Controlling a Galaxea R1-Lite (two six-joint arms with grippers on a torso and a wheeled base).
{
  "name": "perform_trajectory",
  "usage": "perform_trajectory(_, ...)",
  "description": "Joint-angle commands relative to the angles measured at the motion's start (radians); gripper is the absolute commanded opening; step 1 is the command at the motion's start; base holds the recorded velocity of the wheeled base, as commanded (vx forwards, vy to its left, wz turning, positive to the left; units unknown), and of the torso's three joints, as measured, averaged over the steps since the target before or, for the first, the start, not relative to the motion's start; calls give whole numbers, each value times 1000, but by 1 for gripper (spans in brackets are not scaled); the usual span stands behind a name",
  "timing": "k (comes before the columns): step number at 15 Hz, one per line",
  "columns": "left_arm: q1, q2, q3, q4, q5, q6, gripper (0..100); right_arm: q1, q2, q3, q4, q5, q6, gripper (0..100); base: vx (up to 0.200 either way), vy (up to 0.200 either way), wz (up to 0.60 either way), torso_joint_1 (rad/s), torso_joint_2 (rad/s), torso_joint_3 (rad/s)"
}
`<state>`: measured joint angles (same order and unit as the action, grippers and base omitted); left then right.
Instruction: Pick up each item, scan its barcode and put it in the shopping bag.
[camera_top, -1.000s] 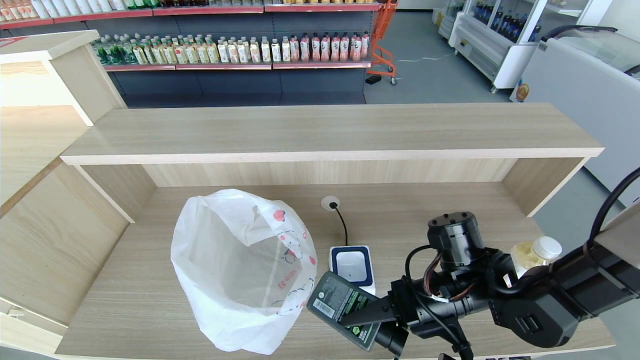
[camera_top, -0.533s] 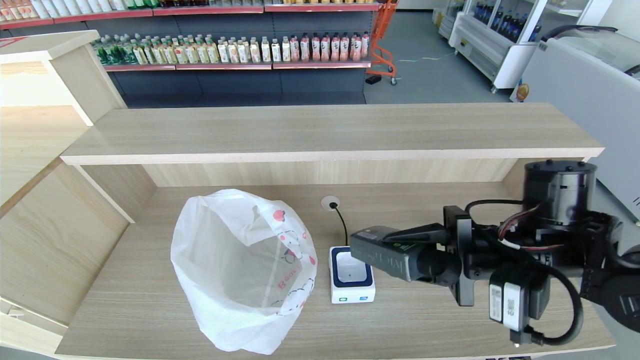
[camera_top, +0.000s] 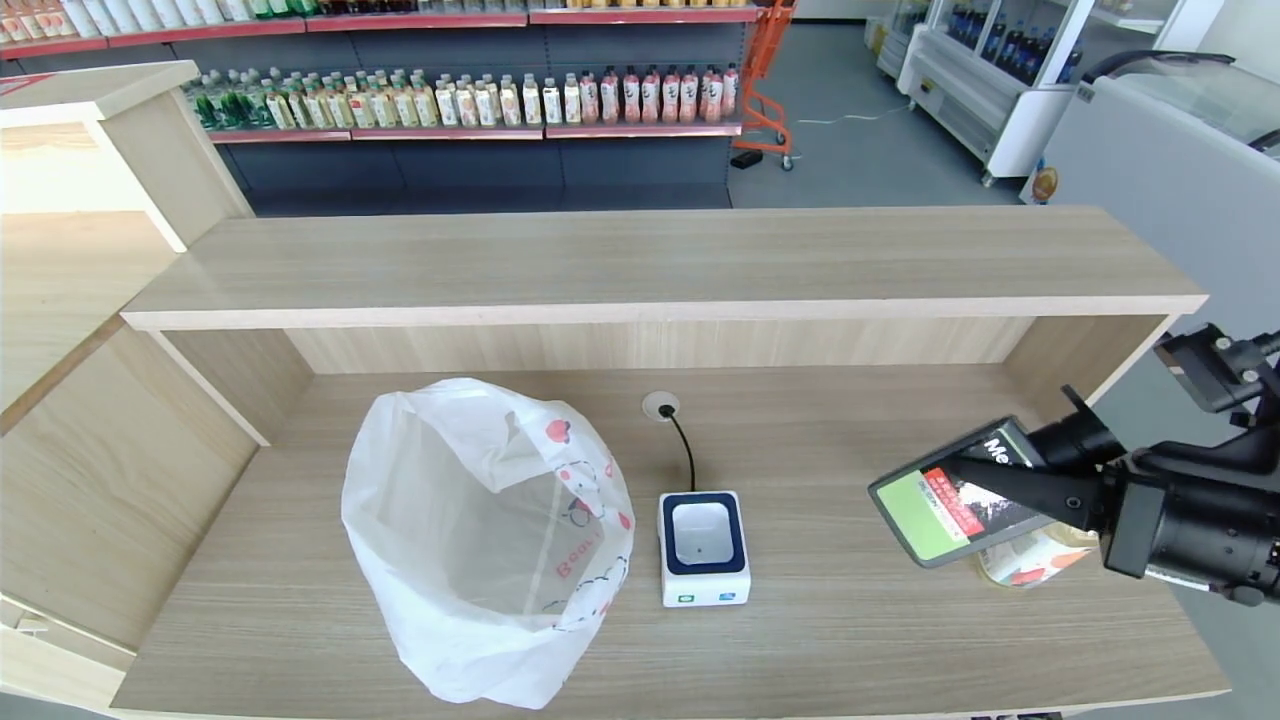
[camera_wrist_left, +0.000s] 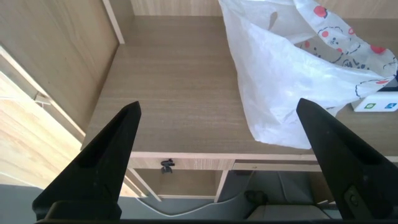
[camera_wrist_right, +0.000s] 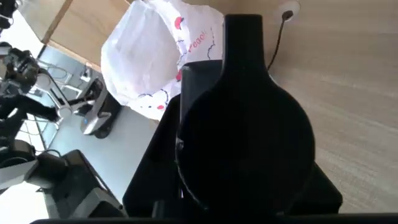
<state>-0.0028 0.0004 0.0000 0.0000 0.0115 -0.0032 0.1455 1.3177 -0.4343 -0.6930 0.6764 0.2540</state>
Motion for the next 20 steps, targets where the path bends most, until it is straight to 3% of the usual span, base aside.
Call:
perform_trajectory(1,0,0,0,0,1,0,100,-17,15,29,1,-17,108,0,0,0,0,0,0,0)
perform_trajectory(7,0,0,0,0,1,-1,100,-52,58,55,1,-37,129,0,0,0,0,0,0,0)
perform_trajectory(10,0,0,0,0,1,-3,100,-55,58,57,1,-54,133,0,-200,0,0,1,-1,2)
perform_trajectory(15,0,0,0,0,1,-1,100,-58,60,55,1,-54,136,0,0,0,0,0,0,0)
perform_trajectory(20,0,0,0,0,2,-8,100,-57,72,52,1,-54,136,0,0,200,0,14,4,0)
